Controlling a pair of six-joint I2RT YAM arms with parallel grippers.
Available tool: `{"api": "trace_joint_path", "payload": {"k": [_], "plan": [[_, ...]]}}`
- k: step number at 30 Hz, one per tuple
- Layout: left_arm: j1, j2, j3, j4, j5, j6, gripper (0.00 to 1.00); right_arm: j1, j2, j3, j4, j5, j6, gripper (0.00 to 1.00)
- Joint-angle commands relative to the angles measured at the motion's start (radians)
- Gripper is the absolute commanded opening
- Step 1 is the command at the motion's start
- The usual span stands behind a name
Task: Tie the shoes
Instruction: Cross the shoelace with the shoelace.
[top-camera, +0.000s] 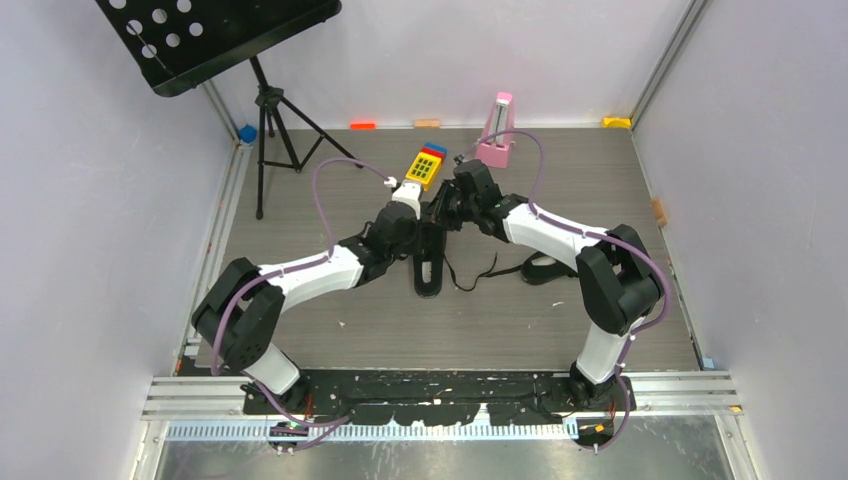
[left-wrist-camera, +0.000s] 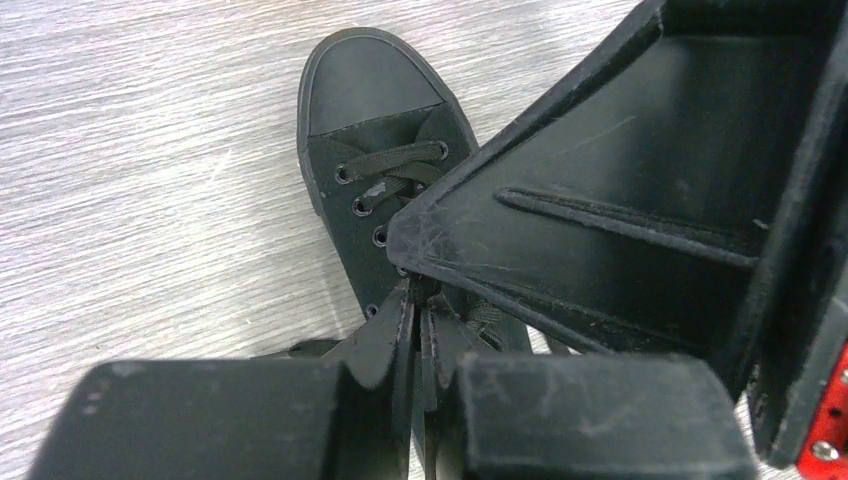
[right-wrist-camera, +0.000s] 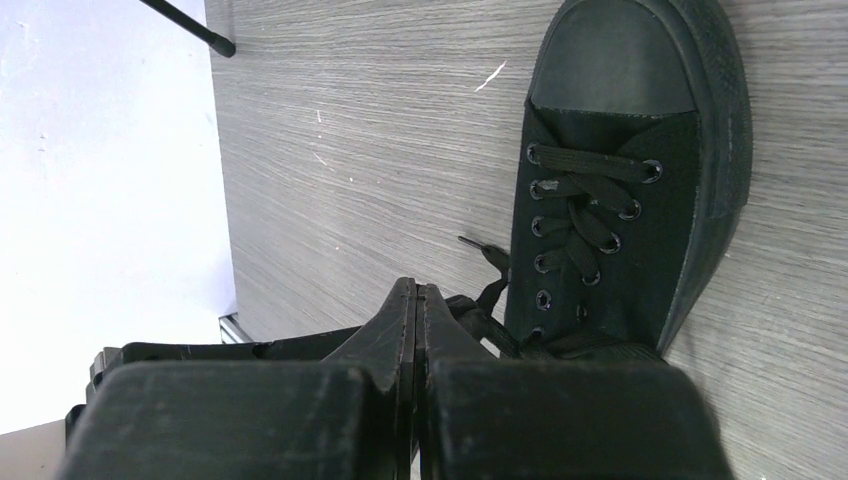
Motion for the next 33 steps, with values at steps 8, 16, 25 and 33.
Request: {"api": "trace_joint_path", "payload": {"k": [8,16,25,33], "plan": [[0.087,0.011,0.001,0.033,0.213,0.036,0.00,-0.026,-0.103,-0.072,0.010,0.104,-0.008,0.00],[0.104,-0.004,0.020,0.004,0.303,0.135,0.00,-0.038,-0.150,-0.109,-0.023,0.115,-0.056,0.46],[0.105,-0.019,-0.041,0.103,0.331,0.137,0.00,-0.030,-0.308,-0.274,-0.110,0.269,0.170,0.64],[0.104,-0.063,-0.103,0.175,0.350,0.133,0.00,0.119,-0.352,-0.436,0.011,0.453,0.770,0.79]]}}
